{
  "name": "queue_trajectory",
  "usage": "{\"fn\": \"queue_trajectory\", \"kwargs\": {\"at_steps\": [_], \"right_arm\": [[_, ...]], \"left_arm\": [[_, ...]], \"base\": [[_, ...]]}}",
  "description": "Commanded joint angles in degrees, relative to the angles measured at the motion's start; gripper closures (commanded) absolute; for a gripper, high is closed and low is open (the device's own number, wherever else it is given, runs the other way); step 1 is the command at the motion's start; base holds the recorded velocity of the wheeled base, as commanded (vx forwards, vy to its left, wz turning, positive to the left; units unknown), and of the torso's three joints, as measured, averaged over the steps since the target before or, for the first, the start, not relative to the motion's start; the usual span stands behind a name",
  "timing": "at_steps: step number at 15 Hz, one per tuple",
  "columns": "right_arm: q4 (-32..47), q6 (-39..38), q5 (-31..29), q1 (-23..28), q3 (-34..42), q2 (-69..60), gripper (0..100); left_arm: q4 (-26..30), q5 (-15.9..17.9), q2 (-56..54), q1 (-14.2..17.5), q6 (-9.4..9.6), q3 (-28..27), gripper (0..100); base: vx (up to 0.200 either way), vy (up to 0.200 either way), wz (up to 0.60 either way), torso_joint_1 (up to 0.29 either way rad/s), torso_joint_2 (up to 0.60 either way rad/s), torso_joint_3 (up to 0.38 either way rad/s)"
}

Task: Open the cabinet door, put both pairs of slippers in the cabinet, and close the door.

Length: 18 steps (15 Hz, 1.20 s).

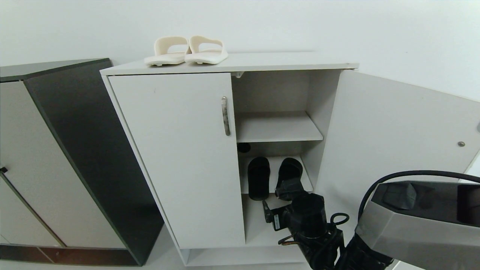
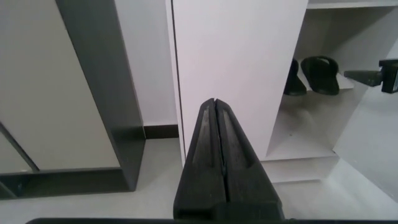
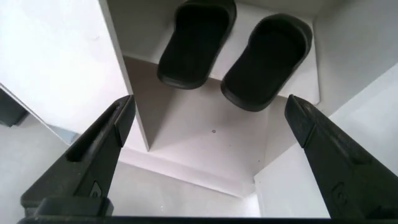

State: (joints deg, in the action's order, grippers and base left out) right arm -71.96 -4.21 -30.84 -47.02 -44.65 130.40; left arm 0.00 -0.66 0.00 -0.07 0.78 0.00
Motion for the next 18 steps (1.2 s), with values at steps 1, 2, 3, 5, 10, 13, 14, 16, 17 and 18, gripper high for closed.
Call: {"fn": "queue_trajectory", "kwargs": {"at_steps": [1,2,3,5,10,13,14,16,17,18], "right_arm": [[0.1,0.0,0.0,0.1,0.0,0.0,0],[0.0,0.0,0.0,0.2,0.1,-0.1,0],[-0.1,0.1,0.2,0.2,0.4,-0.1,0],[-0.3,0.0,0.7,0.2,0.9,-0.2,0],[-2.7,2.0,2.7,0.2,3.1,-0.8,0],[-3.8,3.4,2.7,0.2,3.6,-0.7,0],[-4.2,3.4,2.7,0.2,3.6,-0.7,0],[-4.3,3.5,3.2,0.3,4.6,-0.8,0],[-5.1,3.5,4.8,0.3,5.6,-1.0,0],[-5.7,3.5,5.5,0.3,5.7,-1.0,0]], "left_arm": [[0.0,0.0,0.1,0.0,0.01,0.0,100],[0.0,-0.1,0.1,0.0,0.01,0.0,100],[0.1,0.0,0.1,0.0,0.01,0.0,100],[0.0,0.0,0.1,0.0,0.1,0.0,100],[0.0,0.0,0.1,0.0,0.1,0.0,100],[0.0,-0.1,0.1,0.0,0.1,0.0,100],[0.0,-0.1,0.1,0.0,0.1,0.0,100],[0.0,-0.4,0.1,0.0,0.01,0.0,100],[0.0,-0.4,0.1,0.0,-0.25,0.0,100],[0.0,-0.4,0.1,0.0,-0.25,0.0,100]], "base": [[0.0,0.2,0.0,0.012,0.0,0.002],[0.0,0.2,0.0,0.017,0.01,0.002],[0.0,0.2,0.0,0.007,0.01,0.012],[0.0,0.2,0.0,0.002,0.0,0.0],[0.0,0.2,0.0,0.002,0.0,0.002],[0.0,0.2,0.0,-0.001,0.0,0.009],[0.0,0.2,0.0,0.002,0.0,0.007],[0.0,0.1,0.0,0.001,0.0,0.001],[0.0,0.0,0.0,0.0,0.0,0.0],[0.0,0.0,0.0,0.0,0.0,0.0]]}}
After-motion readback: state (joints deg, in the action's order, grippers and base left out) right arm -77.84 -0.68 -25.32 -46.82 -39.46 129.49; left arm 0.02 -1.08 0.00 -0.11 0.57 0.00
